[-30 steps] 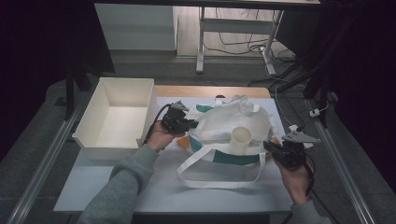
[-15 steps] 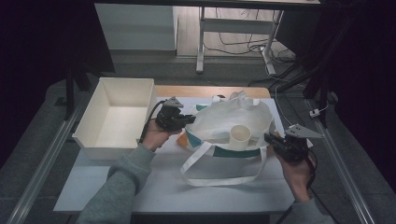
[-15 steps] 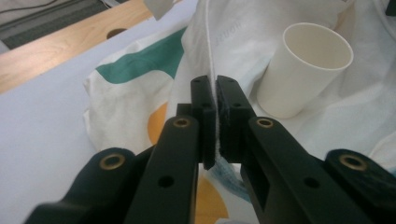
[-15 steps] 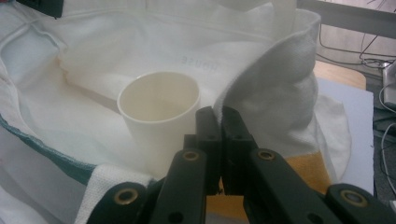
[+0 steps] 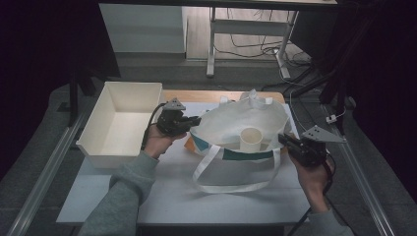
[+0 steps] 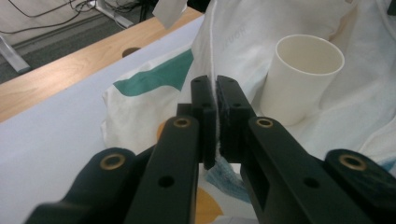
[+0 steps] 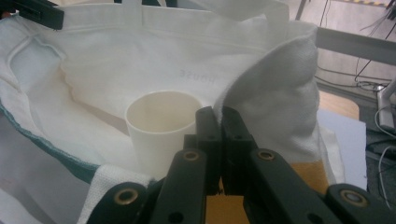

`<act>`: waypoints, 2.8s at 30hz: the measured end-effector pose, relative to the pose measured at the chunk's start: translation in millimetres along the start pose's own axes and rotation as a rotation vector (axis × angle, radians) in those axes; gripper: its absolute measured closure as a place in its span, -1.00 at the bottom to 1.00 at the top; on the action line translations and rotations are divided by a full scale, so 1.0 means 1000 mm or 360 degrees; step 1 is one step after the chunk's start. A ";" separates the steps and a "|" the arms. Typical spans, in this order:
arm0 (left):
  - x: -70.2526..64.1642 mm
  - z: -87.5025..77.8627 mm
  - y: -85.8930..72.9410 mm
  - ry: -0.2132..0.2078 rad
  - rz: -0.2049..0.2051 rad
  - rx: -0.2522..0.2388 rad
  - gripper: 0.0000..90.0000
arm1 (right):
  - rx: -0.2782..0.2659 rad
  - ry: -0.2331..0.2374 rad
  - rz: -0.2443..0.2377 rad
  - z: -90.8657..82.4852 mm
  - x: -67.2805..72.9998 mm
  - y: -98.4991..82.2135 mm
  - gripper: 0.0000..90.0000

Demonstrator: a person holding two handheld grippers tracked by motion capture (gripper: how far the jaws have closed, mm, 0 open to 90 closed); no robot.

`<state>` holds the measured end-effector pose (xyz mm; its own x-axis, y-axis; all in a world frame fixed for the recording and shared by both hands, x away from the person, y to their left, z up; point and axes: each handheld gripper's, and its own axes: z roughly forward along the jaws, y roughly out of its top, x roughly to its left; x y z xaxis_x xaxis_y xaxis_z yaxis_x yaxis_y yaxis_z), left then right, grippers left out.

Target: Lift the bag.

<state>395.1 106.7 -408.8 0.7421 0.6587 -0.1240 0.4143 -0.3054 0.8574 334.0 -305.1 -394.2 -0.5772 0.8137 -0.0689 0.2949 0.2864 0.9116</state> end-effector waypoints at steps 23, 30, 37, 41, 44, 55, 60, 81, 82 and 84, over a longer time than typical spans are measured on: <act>-0.001 -0.038 0.014 0.0030 0.0000 -0.0232 0.92 | -0.0121 0.0037 -0.0048 -0.005 0.007 0.027 0.95; -0.003 -0.059 0.019 0.0037 0.0003 -0.0346 0.92 | -0.0209 0.0052 -0.0066 -0.014 0.012 0.041 0.95; -0.001 -0.053 0.017 0.0024 -0.0008 -0.0311 0.92 | -0.0188 0.0075 -0.0062 -0.005 0.013 0.042 0.95; 0.000 -0.051 0.017 0.0024 -0.0009 -0.0300 0.92 | -0.0179 0.0077 -0.0060 -0.002 0.013 0.041 0.95; 0.001 -0.051 0.017 0.0023 -0.0008 -0.0293 0.92 | -0.0177 0.0078 -0.0056 -0.002 0.013 0.041 0.95; -0.007 -0.085 0.026 0.0052 0.0037 -0.0458 0.92 | -0.0320 0.0073 -0.0078 -0.021 0.016 0.059 0.95; -0.010 -0.094 0.026 0.0050 0.0048 -0.0491 0.92 | -0.0410 0.0093 -0.0081 -0.032 0.021 0.070 0.95; 0.006 -0.005 -0.002 0.0104 -0.0009 -0.0042 0.93 | 0.0029 0.0057 -0.0013 0.042 0.002 0.014 0.95; 0.006 -0.003 -0.004 0.0107 -0.0008 -0.0027 0.93 | 0.0043 0.0056 -0.0012 0.043 0.001 0.011 0.95; 0.006 0.000 -0.007 0.0117 0.0000 0.0001 0.94 | 0.0059 0.0055 -0.0008 0.046 -0.001 0.007 0.95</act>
<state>396.8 112.3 -415.3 0.7014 0.7075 -0.0866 0.4144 -0.3059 0.8572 371.3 -280.5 -406.5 -0.6043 0.7946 -0.0587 0.3196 0.3092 0.8957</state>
